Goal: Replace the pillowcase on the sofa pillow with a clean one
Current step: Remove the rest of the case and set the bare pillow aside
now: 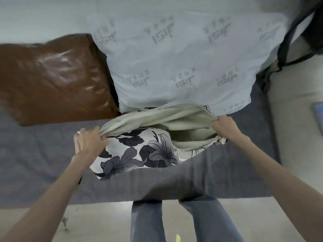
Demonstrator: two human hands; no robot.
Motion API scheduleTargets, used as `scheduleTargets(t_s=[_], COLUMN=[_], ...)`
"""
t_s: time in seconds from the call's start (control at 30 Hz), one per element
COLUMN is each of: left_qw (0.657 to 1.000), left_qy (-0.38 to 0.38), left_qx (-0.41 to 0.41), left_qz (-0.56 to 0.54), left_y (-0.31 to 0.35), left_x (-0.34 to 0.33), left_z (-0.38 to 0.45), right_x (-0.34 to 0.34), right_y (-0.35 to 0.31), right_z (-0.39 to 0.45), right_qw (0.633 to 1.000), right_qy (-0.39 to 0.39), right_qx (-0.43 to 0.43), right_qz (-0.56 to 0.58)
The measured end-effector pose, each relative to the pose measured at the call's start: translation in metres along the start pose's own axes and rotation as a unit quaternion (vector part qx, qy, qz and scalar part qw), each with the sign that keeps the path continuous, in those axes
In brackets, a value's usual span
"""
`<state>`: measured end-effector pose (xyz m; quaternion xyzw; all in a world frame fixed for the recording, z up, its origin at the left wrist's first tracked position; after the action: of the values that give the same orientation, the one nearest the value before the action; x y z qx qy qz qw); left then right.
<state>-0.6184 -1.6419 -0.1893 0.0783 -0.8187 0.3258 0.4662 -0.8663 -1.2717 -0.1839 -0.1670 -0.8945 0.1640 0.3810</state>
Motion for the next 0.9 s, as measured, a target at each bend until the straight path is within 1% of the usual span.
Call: scheduleTargets(t_s=[0.03, 0.07, 0.13, 0.2, 0.27, 0.33, 0.37, 0.43, 0.5, 0.53, 0.57, 0.6, 0.63, 0.67, 0.73, 0.8, 0.83, 0.87, 0.9], left_qw=[1.000, 1.000, 0.993, 0.975, 0.961, 0.957, 0.958, 0.960, 0.944, 0.925, 0.899, 0.869, 0.842, 0.820, 0.785, 0.731, 0.711, 0.698, 0.693], left_qy=[0.009, 0.027, 0.071, 0.096, 0.112, 0.106, 0.100, 0.074, 0.007, -0.044, -0.098, -0.145, -0.175, -0.189, -0.189, -0.185, -0.172, -0.155, -0.136], left_qx=[0.000, 0.003, 0.023, 0.076, 0.116, 0.142, 0.153, 0.176, 0.228, 0.251, 0.260, 0.254, 0.240, 0.228, 0.219, 0.225, 0.232, 0.234, 0.226], left_qz=[0.012, 0.001, -0.087, -0.186, -0.226, -0.230, -0.221, -0.206, -0.239, -0.282, -0.338, -0.399, -0.450, -0.490, -0.548, -0.617, -0.641, -0.659, -0.671], left_y=[-0.012, -0.024, -0.048, -0.068, -0.082, -0.095, -0.102, -0.121, -0.136, -0.138, -0.135, -0.129, -0.122, -0.116, -0.115, -0.121, -0.124, -0.125, -0.122], left_x=[0.014, 0.027, 0.052, 0.073, 0.090, 0.100, 0.101, 0.093, 0.086, 0.085, 0.085, 0.090, 0.096, 0.104, 0.117, 0.119, 0.119, 0.121, 0.125], left_z=[-0.012, -0.023, -0.048, -0.073, -0.098, -0.121, -0.133, -0.153, -0.172, -0.178, -0.183, -0.186, -0.187, -0.188, -0.188, -0.185, -0.186, -0.186, -0.187], right_x=[0.015, 0.029, 0.056, 0.079, 0.094, 0.107, 0.116, 0.137, 0.150, 0.147, 0.137, 0.123, 0.107, 0.093, 0.081, 0.075, 0.069, 0.059, 0.046], right_y=[-0.016, -0.032, -0.063, -0.087, -0.101, -0.111, -0.114, -0.118, -0.116, -0.115, -0.115, -0.116, -0.119, -0.125, -0.142, -0.154, -0.158, -0.162, -0.166], right_z=[-0.010, -0.021, -0.046, -0.073, -0.097, -0.107, -0.108, -0.107, -0.106, -0.108, -0.111, -0.116, -0.123, -0.132, -0.149, -0.165, -0.174, -0.187, -0.199], right_qw=[1.000, 0.999, 0.995, 0.987, 0.979, 0.977, 0.979, 0.983, 0.979, 0.974, 0.969, 0.966, 0.964, 0.962, 0.950, 0.926, 0.916, 0.907, 0.894], right_qy=[-0.003, -0.008, -0.013, -0.007, -0.023, -0.046, -0.040, 0.002, 0.069, 0.089, 0.084, 0.056, 0.009, -0.030, -0.054, -0.044, -0.042, -0.052, -0.076], right_qx=[0.013, 0.030, 0.076, 0.127, 0.169, 0.185, 0.179, 0.168, 0.156, 0.133, 0.096, 0.062, 0.033, 0.020, 0.025, 0.019, 0.007, -0.008, -0.021], right_qz=[0.019, 0.034, 0.062, 0.095, 0.109, 0.095, 0.085, 0.074, 0.117, 0.161, 0.213, 0.244, 0.263, 0.270, 0.308, 0.375, 0.398, 0.418, 0.442])
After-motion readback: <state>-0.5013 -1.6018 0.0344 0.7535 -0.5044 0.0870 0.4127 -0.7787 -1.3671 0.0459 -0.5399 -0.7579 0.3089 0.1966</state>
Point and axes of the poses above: each hand's wrist, its own z-axis towards the middle knuckle, its own x-axis out of the back of the hand, y = z × x, the point moved 1 cm from there along z, towards the middle knuckle, and after that the axes turned 15 degrees about z, right-handed, at the moved point
